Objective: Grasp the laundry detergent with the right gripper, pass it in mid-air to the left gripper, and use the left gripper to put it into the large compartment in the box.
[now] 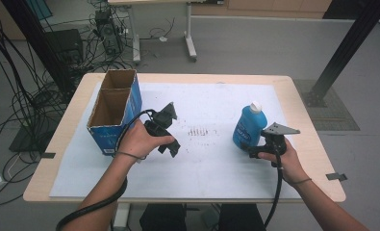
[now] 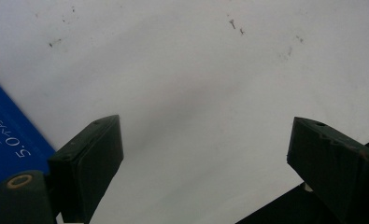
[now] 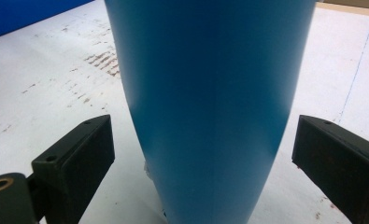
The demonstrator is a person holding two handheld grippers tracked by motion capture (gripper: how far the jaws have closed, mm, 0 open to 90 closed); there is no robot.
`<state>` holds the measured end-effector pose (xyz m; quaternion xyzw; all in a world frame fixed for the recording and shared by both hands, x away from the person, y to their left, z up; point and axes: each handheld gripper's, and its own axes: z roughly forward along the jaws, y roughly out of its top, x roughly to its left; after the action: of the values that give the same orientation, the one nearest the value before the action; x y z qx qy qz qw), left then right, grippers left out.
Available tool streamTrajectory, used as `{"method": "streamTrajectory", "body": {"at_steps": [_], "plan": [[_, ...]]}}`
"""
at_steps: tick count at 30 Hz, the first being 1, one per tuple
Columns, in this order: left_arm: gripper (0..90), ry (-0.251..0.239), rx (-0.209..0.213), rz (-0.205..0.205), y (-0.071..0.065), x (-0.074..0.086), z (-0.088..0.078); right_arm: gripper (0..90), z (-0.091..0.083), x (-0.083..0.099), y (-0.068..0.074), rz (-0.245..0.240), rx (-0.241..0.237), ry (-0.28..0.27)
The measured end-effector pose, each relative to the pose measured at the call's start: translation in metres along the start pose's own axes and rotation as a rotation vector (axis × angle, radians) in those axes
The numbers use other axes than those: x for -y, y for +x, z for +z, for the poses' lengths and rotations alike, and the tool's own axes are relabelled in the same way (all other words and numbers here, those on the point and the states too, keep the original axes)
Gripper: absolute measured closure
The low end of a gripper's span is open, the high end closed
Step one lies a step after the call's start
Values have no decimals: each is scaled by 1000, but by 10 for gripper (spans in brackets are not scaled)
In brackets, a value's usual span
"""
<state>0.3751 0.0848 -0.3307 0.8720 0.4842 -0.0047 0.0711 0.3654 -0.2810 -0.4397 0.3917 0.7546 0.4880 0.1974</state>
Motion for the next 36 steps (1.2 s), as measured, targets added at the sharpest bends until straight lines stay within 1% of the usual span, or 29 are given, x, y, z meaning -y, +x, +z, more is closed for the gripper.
{"method": "streamTrajectory", "body": {"at_steps": [5,8,17,26,36], "plan": [[99,3,-2,0,-1,-1,0,56,0,0,0,0,1,-2],[99,4,7,-5,-1,-1,1,56,-1,0,0,4,-1,-4],[98,8,4,-1,-1,-1,0,56,-2,0,-1,1,1,-8],[99,7,5,-10,-2,-1,0,56,-2,0,1,5,-3,-8],[99,5,5,-9,-1,-1,-1,57,0,-1,1,-1,-4,-8]]}}
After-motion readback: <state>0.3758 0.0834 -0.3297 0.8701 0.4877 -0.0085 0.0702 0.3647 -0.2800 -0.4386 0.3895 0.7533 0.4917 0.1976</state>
